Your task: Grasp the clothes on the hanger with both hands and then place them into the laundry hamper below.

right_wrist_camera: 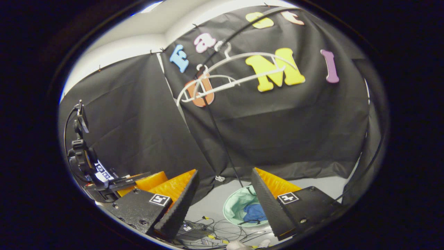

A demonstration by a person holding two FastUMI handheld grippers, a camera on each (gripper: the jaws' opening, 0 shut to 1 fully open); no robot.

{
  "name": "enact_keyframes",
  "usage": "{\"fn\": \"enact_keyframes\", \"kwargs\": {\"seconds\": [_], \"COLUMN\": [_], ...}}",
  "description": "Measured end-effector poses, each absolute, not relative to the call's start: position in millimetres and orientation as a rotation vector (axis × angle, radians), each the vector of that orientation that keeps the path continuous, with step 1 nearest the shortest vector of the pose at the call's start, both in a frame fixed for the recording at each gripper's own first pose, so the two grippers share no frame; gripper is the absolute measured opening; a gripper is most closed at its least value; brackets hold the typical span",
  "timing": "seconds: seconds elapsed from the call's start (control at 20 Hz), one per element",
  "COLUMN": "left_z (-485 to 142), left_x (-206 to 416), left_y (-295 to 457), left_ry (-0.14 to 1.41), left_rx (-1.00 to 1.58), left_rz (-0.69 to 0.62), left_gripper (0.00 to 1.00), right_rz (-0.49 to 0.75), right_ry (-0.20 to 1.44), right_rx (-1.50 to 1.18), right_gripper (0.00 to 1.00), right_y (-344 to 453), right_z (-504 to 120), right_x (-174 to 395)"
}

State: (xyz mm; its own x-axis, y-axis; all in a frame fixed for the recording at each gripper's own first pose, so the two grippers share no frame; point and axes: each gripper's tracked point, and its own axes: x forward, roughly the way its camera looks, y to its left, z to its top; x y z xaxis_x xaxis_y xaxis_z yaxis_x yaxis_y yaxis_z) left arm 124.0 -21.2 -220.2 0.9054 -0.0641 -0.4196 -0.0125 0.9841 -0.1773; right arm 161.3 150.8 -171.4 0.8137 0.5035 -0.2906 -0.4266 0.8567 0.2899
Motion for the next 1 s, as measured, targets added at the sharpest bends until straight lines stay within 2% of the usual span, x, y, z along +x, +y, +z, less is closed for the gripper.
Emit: {"fn": "enact_keyframes", "kwargs": {"seconds": [0.15,0.2,0.25,0.3,0.45,0.65,0.95,1.0], "left_z": [-167,-153,-138,-130,-111,-85,-52,-43], "left_x": [86,76,64,54,20,-19,-39,-45], "left_y": [-7,-4,-1,-1,9,12,-21,-25], "left_ry": [0.343,0.320,0.298,0.289,0.267,0.221,0.187,0.175], "left_rx": [-0.093,-0.078,-0.072,-0.075,-0.090,-0.092,-0.074,-0.075], "left_rz": [-0.005,0.007,0.017,0.020,0.052,0.143,0.172,0.173], "left_gripper": [0.93,0.95,0.98,1.00,1.00,0.99,0.98,0.98], "right_rz": [0.494,0.491,0.482,0.464,0.427,0.343,0.346,0.352], "right_ry": [0.245,0.209,0.178,0.169,0.148,0.100,0.032,0.027], "right_rx": [0.144,0.123,0.105,0.090,0.076,0.050,0.028,0.032], "right_gripper": [0.94,0.98,0.94,0.98,0.96,0.96,0.96,0.98], "right_y": [140,137,133,128,97,43,-3,-4], "right_z": [-123,-109,-98,-91,-78,-64,-39,-37], "right_x": [116,103,91,78,53,35,9,6]}}
